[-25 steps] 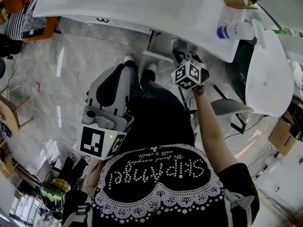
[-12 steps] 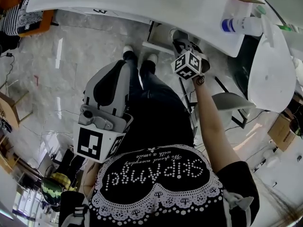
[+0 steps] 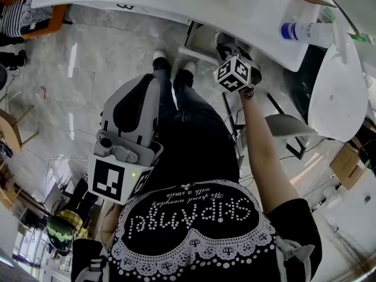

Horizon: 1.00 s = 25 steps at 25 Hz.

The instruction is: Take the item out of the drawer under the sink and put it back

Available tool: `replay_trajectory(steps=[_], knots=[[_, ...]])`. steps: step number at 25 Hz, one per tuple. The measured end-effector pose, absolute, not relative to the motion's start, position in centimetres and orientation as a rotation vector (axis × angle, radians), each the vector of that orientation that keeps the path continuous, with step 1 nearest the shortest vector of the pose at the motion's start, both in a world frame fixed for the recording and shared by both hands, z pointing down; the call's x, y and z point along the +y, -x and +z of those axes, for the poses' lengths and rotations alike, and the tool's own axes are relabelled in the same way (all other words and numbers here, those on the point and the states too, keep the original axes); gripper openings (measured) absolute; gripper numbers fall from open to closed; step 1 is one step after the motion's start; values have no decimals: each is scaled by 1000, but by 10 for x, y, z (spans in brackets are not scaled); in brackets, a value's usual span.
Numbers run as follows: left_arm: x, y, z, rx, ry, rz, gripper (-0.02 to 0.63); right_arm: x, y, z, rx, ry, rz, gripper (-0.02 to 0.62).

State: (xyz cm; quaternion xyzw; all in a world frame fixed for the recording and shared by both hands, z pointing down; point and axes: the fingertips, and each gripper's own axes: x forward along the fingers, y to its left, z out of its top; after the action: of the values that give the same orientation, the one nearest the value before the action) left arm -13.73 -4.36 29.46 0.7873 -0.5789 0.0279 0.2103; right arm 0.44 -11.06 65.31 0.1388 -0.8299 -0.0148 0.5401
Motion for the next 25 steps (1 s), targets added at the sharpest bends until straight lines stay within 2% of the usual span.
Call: replay_trajectory(steps=[25], knots=[[-32,151,301,-1640,-2122,102,3,-124,-3,689,-1911,-301,2,26]])
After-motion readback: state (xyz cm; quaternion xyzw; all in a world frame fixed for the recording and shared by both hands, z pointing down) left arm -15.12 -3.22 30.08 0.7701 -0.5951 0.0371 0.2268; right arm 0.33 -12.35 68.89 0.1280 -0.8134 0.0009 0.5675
